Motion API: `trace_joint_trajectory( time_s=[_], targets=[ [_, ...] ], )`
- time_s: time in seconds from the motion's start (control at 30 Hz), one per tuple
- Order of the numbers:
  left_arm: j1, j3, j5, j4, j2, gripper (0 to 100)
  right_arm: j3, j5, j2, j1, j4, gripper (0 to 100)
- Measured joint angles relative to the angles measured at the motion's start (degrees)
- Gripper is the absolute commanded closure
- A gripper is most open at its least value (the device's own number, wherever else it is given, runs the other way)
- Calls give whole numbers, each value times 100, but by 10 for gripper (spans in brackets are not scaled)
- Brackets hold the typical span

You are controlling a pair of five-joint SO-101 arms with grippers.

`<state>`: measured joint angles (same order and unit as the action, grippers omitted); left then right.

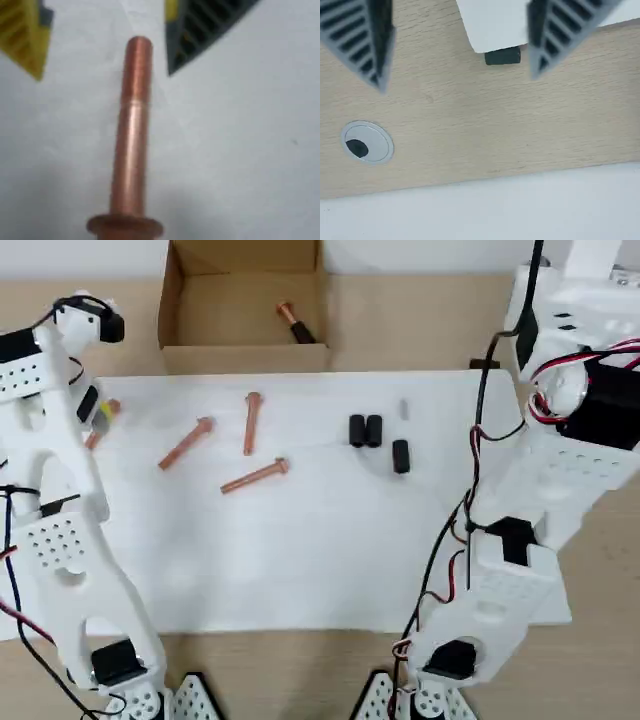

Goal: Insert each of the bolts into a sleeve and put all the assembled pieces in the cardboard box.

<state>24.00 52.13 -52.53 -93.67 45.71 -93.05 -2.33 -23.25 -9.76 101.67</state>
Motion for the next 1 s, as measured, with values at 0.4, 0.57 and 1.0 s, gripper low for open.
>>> trace_joint_trajectory(
  time_s=[0.4, 0.57, 1.0],
  targets=[
    [9, 9, -141, 18, 738, 895, 0, 0, 0, 0, 0, 774],
    [0, 132, -141, 79, 774, 893, 0, 0, 0, 0, 0, 774],
    [-510, 1152, -79, 105, 844, 893, 0, 0, 0, 0, 0, 774]
  ],
)
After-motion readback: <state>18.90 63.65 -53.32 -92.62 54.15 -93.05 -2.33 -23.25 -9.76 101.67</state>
